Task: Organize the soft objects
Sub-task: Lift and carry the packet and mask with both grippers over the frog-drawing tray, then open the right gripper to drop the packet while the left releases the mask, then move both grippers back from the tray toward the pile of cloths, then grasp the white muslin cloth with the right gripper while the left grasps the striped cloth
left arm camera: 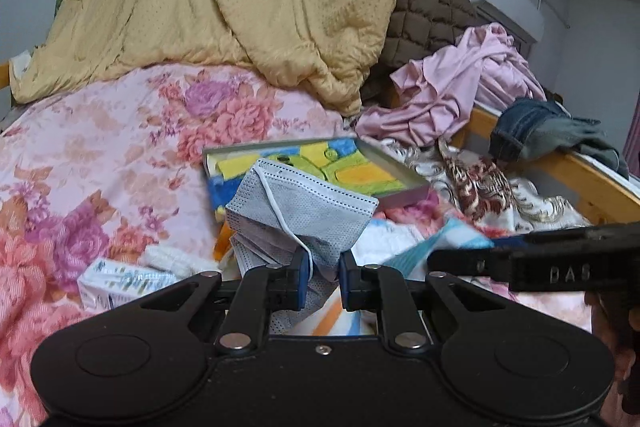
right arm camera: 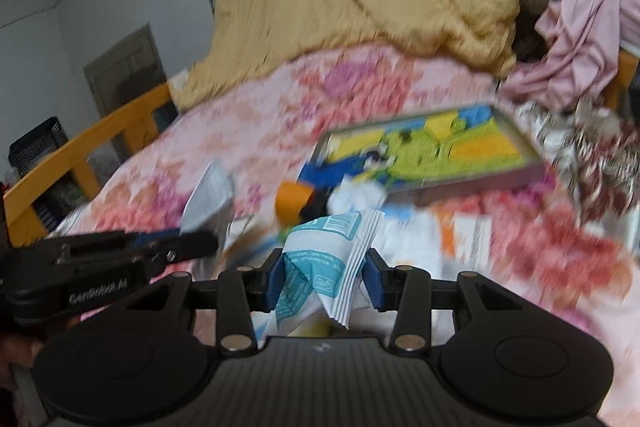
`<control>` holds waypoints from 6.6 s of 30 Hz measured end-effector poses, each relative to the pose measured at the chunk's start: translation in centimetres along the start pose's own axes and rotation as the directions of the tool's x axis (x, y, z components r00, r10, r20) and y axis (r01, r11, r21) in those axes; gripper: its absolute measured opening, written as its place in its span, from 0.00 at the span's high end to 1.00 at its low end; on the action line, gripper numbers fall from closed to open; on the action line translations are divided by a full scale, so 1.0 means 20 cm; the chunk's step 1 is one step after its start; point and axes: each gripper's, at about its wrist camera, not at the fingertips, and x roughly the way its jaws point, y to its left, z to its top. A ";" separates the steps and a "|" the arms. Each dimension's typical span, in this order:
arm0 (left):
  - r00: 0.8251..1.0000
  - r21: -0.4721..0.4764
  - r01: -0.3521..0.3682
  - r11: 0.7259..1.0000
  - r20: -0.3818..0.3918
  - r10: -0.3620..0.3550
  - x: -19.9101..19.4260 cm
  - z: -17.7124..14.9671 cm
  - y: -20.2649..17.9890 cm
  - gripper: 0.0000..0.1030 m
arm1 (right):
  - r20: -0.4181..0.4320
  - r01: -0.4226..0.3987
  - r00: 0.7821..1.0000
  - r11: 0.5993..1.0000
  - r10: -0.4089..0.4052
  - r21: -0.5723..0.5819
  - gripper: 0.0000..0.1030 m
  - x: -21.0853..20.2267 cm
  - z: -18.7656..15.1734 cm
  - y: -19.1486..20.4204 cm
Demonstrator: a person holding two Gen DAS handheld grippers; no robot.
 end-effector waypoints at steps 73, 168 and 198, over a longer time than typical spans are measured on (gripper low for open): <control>0.985 -0.176 -0.041 0.984 -0.174 0.010 1.06 0.32 0.56 0.36 | 0.004 0.211 0.977 0.968 -0.214 0.137 0.19 1.03 0.45 -0.34; 0.929 -0.080 -0.258 0.963 -0.294 0.225 -0.09 -0.25 0.00 0.01 | -0.238 0.263 0.940 0.963 -0.244 0.050 0.00 -0.06 -0.26 -0.03; 0.913 -0.101 -0.207 0.973 -0.376 0.155 0.16 -0.28 0.01 0.01 | -0.360 0.200 0.916 0.980 -0.178 0.024 0.00 0.28 -0.15 -0.11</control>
